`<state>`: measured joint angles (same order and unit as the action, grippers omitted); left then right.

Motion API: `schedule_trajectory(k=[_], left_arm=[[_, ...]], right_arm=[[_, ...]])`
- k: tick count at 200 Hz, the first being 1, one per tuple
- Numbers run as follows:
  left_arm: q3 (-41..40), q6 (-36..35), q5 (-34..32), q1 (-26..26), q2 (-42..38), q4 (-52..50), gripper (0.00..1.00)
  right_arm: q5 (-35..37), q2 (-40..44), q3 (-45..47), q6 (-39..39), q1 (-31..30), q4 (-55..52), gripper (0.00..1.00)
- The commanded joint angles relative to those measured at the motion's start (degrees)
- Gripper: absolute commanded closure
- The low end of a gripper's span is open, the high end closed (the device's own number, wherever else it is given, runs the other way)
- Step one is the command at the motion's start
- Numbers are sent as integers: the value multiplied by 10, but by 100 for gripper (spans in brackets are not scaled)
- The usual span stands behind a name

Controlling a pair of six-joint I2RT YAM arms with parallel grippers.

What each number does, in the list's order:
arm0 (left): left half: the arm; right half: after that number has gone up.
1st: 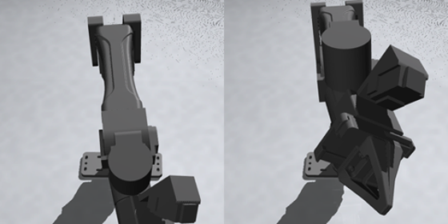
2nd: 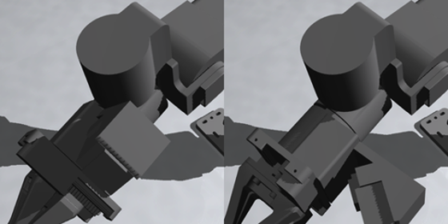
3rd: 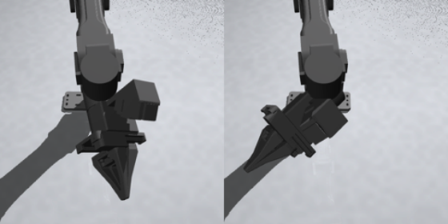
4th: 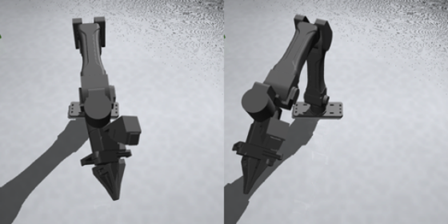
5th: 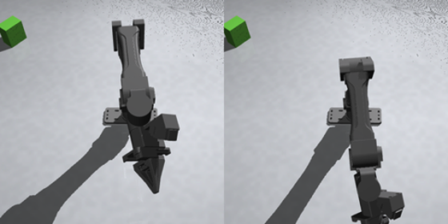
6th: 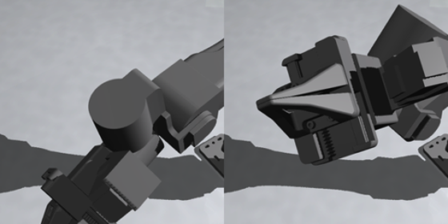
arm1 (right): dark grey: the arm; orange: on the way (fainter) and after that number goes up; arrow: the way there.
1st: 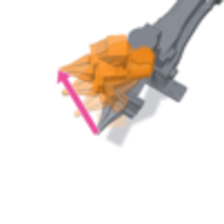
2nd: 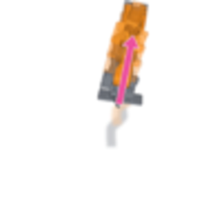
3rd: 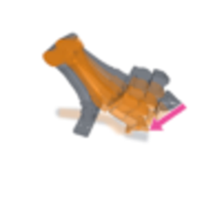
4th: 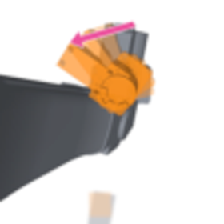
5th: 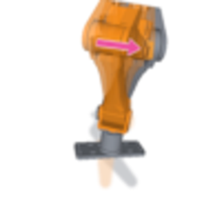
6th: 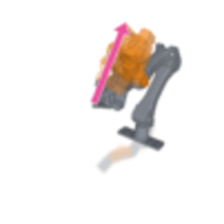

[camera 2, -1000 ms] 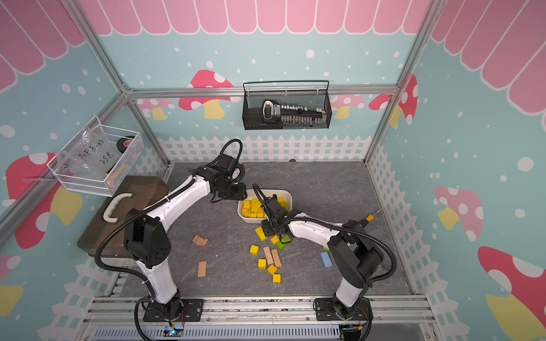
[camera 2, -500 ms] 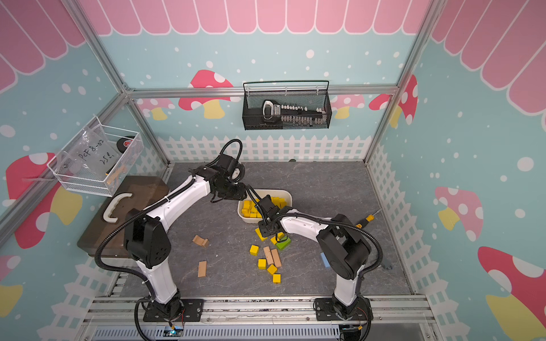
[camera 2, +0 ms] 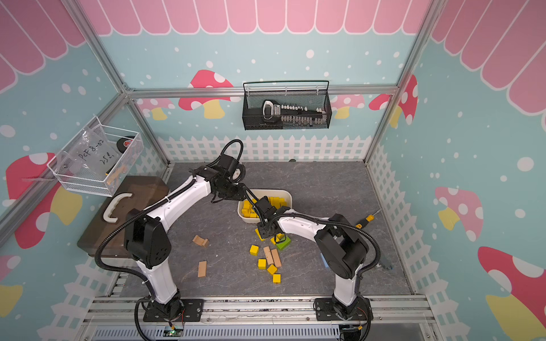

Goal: Pick out the yellow building blocks
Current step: Pick up the building block from the center of the board.

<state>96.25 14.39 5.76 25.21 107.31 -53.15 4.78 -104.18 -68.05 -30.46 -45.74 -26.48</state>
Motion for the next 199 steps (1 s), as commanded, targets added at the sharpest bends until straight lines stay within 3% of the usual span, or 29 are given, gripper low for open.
schedule_trajectory(k=[1, 120, 199], left_arm=[[7, -13, -9, 2, 3, -9, 51], [6, -13, -11, 4, 2, -9, 51], [7, -13, -11, 5, 2, -10, 51]], right_arm=[[6, -15, -14, 0, -7, -22, 63], [5, 26, 20, 6, -9, 14, 73], [-108, 90, 90, 43, -9, 126, 76]])
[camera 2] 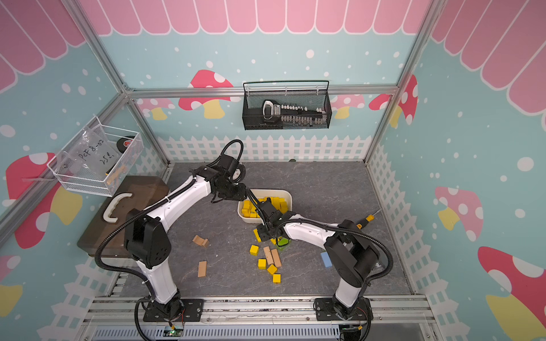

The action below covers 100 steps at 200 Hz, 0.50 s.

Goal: Pick out the yellow building blocks
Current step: Pick up the building block from the center of the board.

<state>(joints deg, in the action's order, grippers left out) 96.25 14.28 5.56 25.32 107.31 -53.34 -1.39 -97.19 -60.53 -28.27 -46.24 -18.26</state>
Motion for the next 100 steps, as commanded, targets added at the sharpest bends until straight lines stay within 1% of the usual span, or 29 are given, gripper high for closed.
schedule_trajectory(k=[1, 30, 59, 77, 100], left_arm=[[7, -12, -8, 4, 2, -8, 51], [8, -13, -11, 4, 1, -9, 51], [9, -13, -13, 4, -3, -9, 51], [9, -14, -16, 4, -3, -11, 51], [7, -14, -15, 4, -4, -11, 51]], right_arm=[[-49, 19, 15, 21, -5, 45, 76], [-74, 28, 23, 29, -4, 62, 77], [-64, 40, 3, 28, -4, 62, 79], [-29, 44, -18, 14, -4, 61, 77], [34, 24, -74, 5, 3, 9, 77]])
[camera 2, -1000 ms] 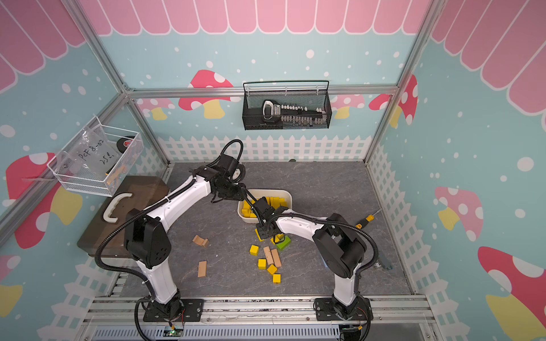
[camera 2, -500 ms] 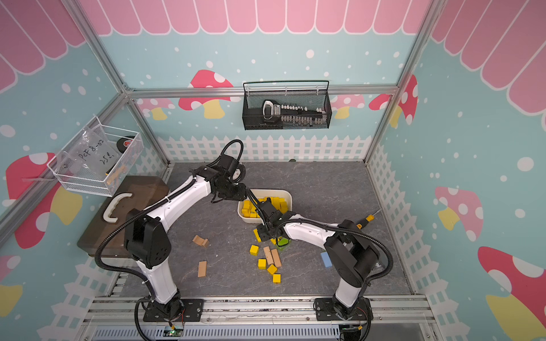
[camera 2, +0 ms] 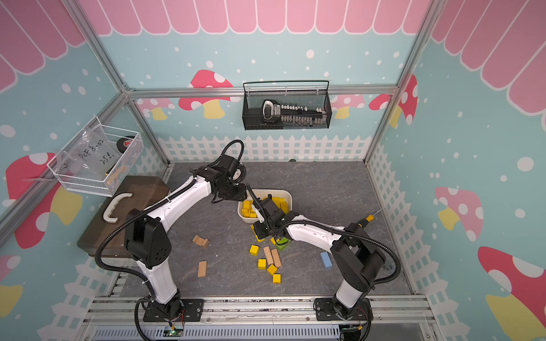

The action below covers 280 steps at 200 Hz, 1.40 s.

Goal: Pick out the yellow building blocks
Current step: Place the building block in the storage box.

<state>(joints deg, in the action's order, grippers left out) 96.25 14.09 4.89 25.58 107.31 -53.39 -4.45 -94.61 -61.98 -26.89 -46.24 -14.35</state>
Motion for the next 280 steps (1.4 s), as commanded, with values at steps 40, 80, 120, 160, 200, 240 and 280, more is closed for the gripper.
schedule_trajectory(k=[40, 80, 120, 160, 200, 240, 280], left_arm=[[9, -13, -9, 2, -9, -10, 51], [6, -13, -8, 2, -12, -10, 51], [6, -13, -10, 2, -13, -10, 51], [6, -13, -10, 2, -12, -10, 51], [6, -13, -10, 2, -11, -10, 51], [6, -13, -11, 2, -8, -10, 51], [8, -13, -11, 2, -5, -11, 51]], right_arm=[[111, -55, -145, -26, 25, -102, 78], [123, -124, -231, -39, 44, -163, 78], [88, -193, -295, -51, 59, -187, 77], [91, -220, -327, -56, 62, -203, 74], [89, -218, -329, -57, 66, -204, 73], [91, -214, -328, -55, 68, -205, 66], [88, -210, -324, -54, 69, -205, 63]])
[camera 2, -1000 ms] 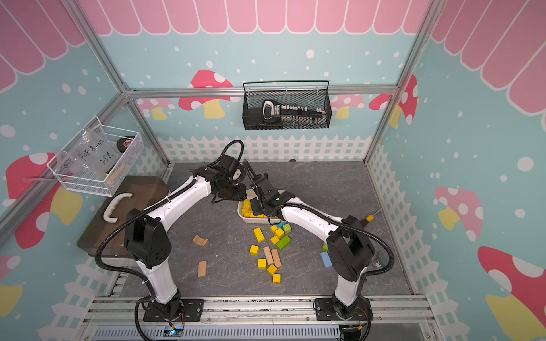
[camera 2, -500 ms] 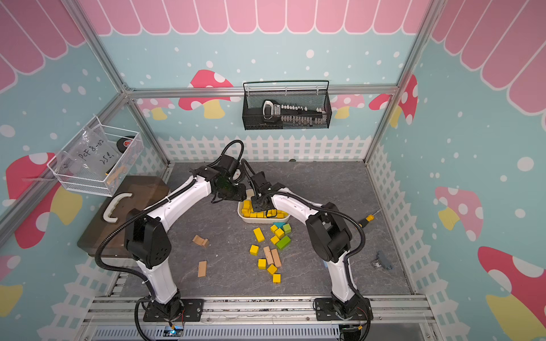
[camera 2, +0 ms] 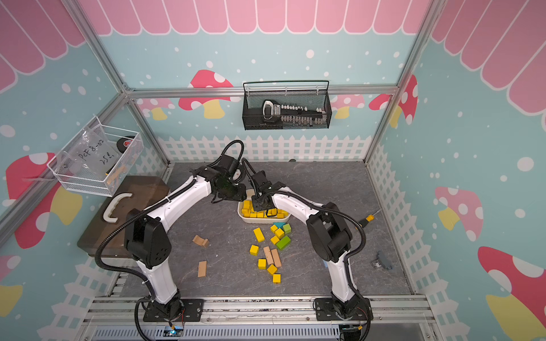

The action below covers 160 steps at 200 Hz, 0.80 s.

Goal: Pick out the yellow building blocks
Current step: Place the building block in the storage box.

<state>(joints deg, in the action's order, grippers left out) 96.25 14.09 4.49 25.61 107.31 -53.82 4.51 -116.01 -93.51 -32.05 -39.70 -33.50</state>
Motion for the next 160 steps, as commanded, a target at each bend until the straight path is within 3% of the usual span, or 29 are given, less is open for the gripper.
schedule_trajectory(k=[1, 119, 160], left_arm=[[8, -13, -6, 1, -5, -6, 51], [9, -13, -8, 1, -3, -8, 51], [9, -13, -8, 1, -4, -8, 51]], right_arm=[[-2, 4, -9, -3, 3, -13, 63], [-16, 67, 47, -14, 2, 2, 63], [-1, 141, 109, -18, -21, 12, 63]])
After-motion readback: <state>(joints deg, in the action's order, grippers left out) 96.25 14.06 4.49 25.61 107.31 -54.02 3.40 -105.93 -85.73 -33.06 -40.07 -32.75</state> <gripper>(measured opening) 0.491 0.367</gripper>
